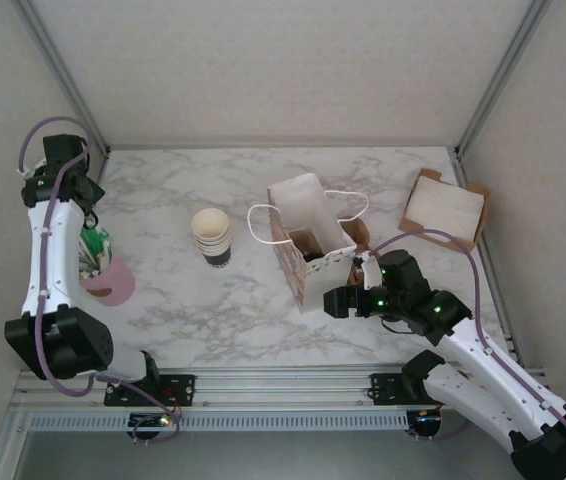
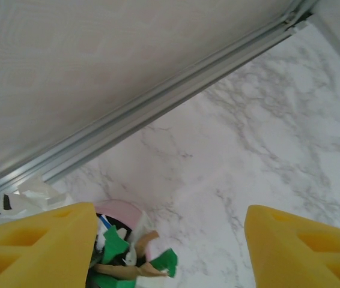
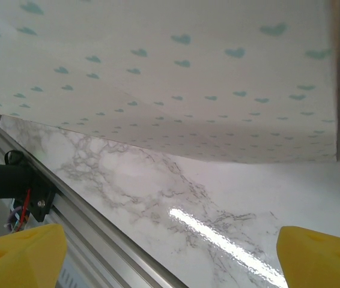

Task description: Pack the takeout coffee

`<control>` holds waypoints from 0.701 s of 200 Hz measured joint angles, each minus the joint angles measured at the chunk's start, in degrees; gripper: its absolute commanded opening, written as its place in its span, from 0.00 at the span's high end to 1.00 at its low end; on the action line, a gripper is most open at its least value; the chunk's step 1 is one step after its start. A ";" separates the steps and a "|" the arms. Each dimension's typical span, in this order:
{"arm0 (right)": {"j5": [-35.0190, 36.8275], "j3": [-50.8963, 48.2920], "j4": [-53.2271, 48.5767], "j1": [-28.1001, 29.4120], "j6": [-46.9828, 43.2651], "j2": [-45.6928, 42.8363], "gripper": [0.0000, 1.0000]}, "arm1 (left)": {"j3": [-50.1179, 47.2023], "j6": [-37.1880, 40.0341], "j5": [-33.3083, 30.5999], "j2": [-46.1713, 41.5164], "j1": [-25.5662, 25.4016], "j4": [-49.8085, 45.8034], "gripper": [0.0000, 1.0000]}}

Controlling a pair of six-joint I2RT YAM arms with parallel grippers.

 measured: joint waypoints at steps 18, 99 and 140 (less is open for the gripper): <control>-0.15 -0.11 0.44 0.11 -0.02 0.15 0.09 | 0.00 0.00 -0.76 0.74 0.66 -0.26 0.39; -0.15 -0.37 0.61 0.09 -0.04 1.29 0.10 | -1.25 0.17 -1.57 2.67 2.08 -0.44 0.55; -0.17 -0.37 0.61 0.09 -0.02 1.44 0.10 | -3.56 0.13 -1.62 2.67 2.27 -0.37 0.65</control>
